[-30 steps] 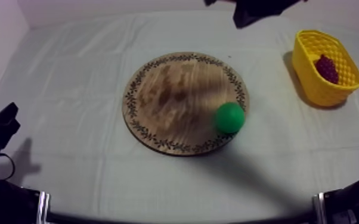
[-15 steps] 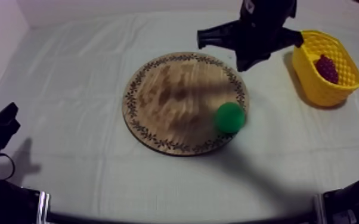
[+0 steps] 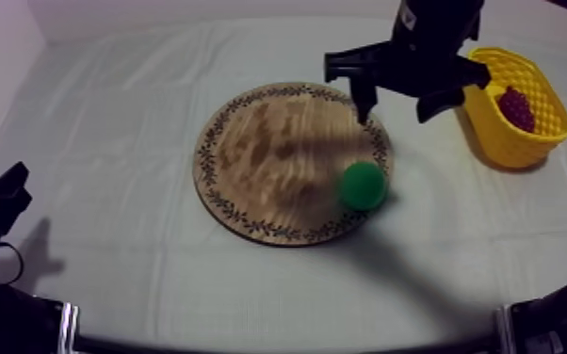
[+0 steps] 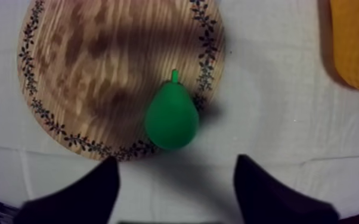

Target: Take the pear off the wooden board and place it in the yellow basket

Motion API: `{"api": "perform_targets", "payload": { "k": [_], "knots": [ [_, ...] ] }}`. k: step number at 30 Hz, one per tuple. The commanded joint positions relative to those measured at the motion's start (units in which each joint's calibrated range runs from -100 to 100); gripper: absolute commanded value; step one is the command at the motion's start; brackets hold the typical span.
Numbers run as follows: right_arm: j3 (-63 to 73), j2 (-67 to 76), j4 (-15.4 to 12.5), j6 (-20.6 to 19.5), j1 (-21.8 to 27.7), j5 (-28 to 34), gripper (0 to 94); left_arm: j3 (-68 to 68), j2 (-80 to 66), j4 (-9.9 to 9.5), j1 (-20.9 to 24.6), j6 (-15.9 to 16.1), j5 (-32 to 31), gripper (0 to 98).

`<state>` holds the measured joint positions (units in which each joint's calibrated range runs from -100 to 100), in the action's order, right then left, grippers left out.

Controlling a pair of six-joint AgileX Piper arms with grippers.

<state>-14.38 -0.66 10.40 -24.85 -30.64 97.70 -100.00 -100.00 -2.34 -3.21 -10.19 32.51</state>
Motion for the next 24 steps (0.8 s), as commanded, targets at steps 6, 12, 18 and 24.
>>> {"api": "perform_targets", "payload": {
  "k": [6, 12, 18, 24],
  "knots": [
    [-5.7, 2.2, -0.4, 1.1, 0.3, -3.9, 89.5, 0.0, 0.0, 0.02, 0.0, 0.0, 0.0, 0.1],
    [-11.7, 2.6, -2.9, 3.1, 2.0, -11.1, 92.4, 0.0, 0.0, 0.02, 0.0, 0.0, 0.0, 0.1],
    [-16.0, 1.2, -5.0, 4.6, 1.7, -17.2, 92.7, 0.0, 0.0, 0.02, 0.0, 0.0, 0.0, 0.1],
    [-17.8, -2.2, -6.5, 5.1, 0.5, -21.4, 92.7, 0.0, 0.0, 0.02, 0.0, 0.0, 0.0, 0.1]
  ]
}}
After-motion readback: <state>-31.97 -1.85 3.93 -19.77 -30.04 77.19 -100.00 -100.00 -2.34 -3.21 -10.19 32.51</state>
